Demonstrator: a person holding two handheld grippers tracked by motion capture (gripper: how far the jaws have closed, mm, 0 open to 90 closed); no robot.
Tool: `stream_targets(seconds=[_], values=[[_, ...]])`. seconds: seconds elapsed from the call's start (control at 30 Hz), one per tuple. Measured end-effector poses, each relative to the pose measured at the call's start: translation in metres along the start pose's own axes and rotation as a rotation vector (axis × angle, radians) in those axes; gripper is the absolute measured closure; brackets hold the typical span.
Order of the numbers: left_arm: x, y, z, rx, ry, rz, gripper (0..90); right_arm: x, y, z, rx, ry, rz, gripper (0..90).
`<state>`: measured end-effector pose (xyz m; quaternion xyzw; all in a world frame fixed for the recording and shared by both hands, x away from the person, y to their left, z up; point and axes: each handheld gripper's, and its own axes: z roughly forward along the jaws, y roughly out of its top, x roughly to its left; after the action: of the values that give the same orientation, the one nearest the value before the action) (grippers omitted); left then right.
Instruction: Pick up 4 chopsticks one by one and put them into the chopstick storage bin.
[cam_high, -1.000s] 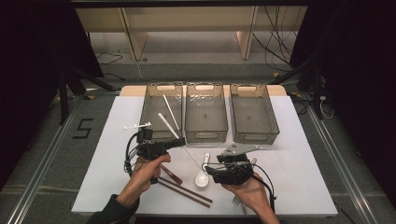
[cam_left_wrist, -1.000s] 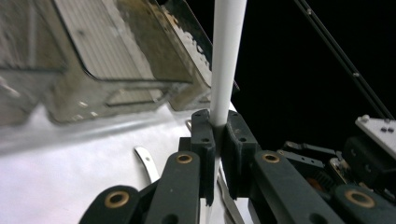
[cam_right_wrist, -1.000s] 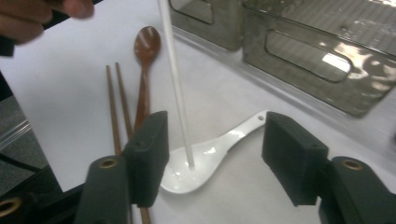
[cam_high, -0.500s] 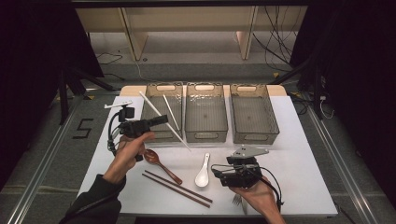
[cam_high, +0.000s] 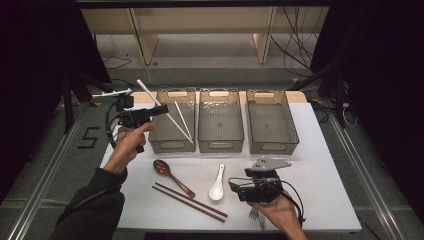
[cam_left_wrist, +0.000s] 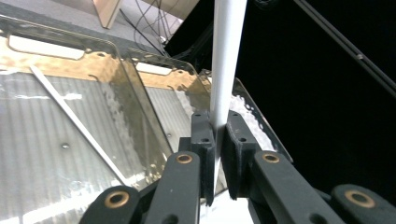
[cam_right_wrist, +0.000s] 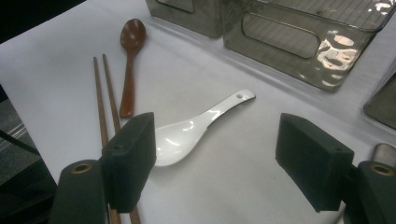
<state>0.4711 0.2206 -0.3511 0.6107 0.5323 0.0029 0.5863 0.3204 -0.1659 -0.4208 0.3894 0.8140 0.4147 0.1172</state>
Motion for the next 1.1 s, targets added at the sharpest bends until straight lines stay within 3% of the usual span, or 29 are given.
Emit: stream_targets(seconds=[0.2,0.27,0.43,0.7,0.8,1.1], values=[[0.011,0.011,0.007,0.006,0.039,-0.008,83.5,0.001,0.000,-0.001,-0.004,-0.004,-0.008,29.4],[0.012,0.017,0.009,-0.001,0.071,0.016,83.5,0.001,-0.001,-0.001,-0.006,-0.002,-0.009,29.4],[0.020,0.023,0.017,0.002,0.103,-0.007,83.5,0.001,-0.001,-0.002,-0.008,0.000,-0.014,29.0],[0.028,0.019,0.032,0.041,0.143,-0.024,83.4,0.001,-0.002,-0.001,-0.005,0.004,-0.014,28.8],[0.028,0.016,0.040,0.071,0.161,-0.014,83.3,0.001,-0.002,-0.001,-0.005,0.004,-0.014,28.8],[0.034,0.008,0.051,0.110,0.172,-0.026,83.0,0.000,-0.002,-0.002,-0.004,0.002,-0.013,28.9]])
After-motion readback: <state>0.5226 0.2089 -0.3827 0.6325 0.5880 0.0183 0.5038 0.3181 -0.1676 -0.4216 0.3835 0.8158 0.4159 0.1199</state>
